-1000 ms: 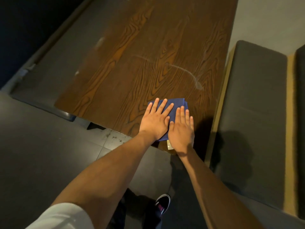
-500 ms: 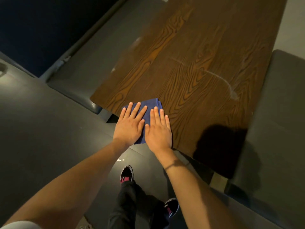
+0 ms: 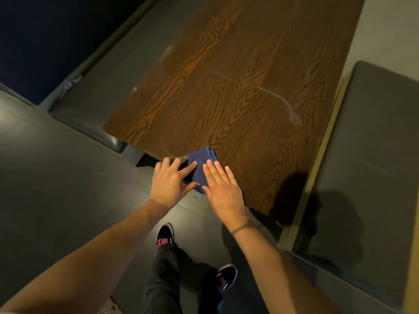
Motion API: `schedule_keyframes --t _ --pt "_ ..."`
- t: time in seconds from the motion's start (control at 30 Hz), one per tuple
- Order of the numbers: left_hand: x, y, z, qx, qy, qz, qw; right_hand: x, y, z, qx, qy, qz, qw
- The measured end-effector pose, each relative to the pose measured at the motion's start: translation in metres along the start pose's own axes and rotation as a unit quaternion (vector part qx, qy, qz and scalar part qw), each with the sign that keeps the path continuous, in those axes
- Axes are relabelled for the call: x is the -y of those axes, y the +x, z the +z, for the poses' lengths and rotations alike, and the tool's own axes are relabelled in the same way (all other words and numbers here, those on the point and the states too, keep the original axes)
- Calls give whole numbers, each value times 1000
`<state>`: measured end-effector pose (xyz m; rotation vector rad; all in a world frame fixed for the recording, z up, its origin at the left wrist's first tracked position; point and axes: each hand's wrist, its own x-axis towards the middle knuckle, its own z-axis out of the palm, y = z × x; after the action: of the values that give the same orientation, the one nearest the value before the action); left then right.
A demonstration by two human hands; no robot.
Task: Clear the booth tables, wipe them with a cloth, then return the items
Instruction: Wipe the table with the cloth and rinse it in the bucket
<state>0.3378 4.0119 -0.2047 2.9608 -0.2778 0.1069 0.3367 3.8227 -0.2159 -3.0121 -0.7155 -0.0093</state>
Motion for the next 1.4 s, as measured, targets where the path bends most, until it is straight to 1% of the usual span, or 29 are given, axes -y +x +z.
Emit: schedule_keyframes --t 0.2,0.3,0.4,0.53,0.63,0.73,0.83,0.93,1.0,1.07,1.1,1.13,1.17,1.23,1.3,1.33,1.37,1.4 --pt "-77 -6 16 -38 -20 45 998 -60 -60 4 -45 -9 9 999" --pt "-119 -7 22 -49 -21 78 995 -89 -93 8 -84 -31 22 996" --pt "-153 -7 29 -58 -21 112 992 -112 -124 12 -101 -20 37 994" --pt "-189 -6 31 -50 -25 155 986 -137 -157 16 -143 -11 38 989" --pt "-205 -3 27 -20 -25 172 985 -146 -173 17 -163 5 39 986" --pt "-211 5 21 7 -29 192 981 -153 -180 8 -170 34 65 983" --pt "-213 15 18 5 -47 210 977 -158 -179 -6 -178 60 105 977" --pt "-224 26 19 -6 -74 211 975 -160 -176 -12 -184 70 178 964" --pt "-234 34 19 1 -85 197 977 -156 -171 -15 -185 94 261 943" --pt "-244 42 19 19 -80 173 981 -151 -164 -20 -170 142 340 914" --pt "-249 49 18 36 -84 156 983 -148 -161 -22 -164 172 369 899" --pt "-252 56 17 55 -93 137 985 -145 -157 -26 -166 226 394 875" --pt "-255 68 18 78 -109 118 984 -143 -150 -29 -164 296 425 839" --pt "-254 88 13 124 -174 88 973 -136 -134 -37 -140 428 485 750" --pt "-246 109 4 165 -263 71 948 -133 -112 -40 -121 497 519 685" --pt "-239 120 -1 168 -290 66 940 -132 -99 -39 -123 521 532 656" --pt "-232 127 -5 157 -301 59 939 -132 -89 -38 -120 534 544 636" --pt "-225 132 -8 140 -305 52 941 -132 -81 -37 -118 524 554 636"
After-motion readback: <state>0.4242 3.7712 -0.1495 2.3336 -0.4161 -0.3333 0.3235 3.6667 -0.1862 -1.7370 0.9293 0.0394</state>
